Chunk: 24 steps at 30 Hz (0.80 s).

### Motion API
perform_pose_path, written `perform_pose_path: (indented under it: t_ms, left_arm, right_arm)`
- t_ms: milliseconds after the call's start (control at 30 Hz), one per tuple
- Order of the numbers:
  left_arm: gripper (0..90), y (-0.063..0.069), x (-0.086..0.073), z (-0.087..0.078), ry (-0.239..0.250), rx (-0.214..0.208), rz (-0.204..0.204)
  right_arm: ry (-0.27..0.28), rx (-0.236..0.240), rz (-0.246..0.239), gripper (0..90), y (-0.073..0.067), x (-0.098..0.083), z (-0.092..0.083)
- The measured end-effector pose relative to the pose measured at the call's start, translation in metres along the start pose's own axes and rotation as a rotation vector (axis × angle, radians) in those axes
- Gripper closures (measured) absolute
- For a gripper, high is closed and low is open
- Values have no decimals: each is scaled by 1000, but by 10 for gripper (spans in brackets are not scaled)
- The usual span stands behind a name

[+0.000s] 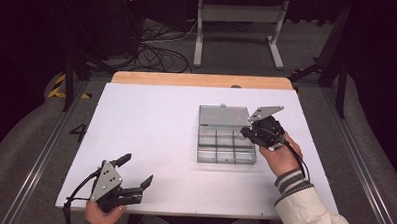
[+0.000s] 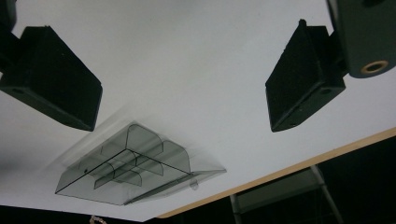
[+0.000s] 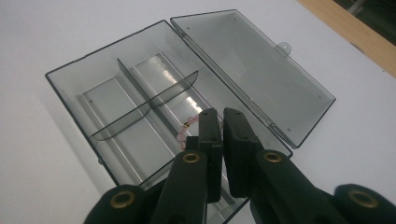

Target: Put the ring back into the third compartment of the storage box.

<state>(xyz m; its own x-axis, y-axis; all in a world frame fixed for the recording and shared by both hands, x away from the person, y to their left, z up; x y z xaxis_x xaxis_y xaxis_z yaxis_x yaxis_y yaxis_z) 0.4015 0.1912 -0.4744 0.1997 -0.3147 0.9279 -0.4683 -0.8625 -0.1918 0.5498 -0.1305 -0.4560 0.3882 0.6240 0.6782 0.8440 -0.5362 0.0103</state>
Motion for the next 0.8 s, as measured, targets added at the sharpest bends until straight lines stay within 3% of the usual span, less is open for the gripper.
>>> perform_pose_path:
  t_ms: [200, 333, 800]
  left_arm:
    - [115, 0, 0, 0, -2, -1, -1]
    - [115, 0, 0, 0, -2, -3, 0]
    - [115, 0, 0, 0, 1, 0, -1]
  right_arm:
    - [-20, -9, 32, 873, 11, -2, 9]
    - [-5, 12, 79, 873, 15, -4, 14]
    - [-87, -8, 101, 872, 23, -14, 38]
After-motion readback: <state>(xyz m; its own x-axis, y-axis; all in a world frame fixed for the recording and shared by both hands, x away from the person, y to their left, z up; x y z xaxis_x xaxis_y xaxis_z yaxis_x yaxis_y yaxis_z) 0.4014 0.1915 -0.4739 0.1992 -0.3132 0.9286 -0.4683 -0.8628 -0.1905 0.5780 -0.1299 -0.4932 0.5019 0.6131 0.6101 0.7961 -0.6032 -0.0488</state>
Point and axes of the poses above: each handheld gripper's, and its own axes: z roughly forward along the jaws, x roughly out of its top, y roughly to its right, the point moved 9 cm from there along z, roughly forward along the jaws, and after that the axes turned 10 degrees about x, right-handed, at the moved point
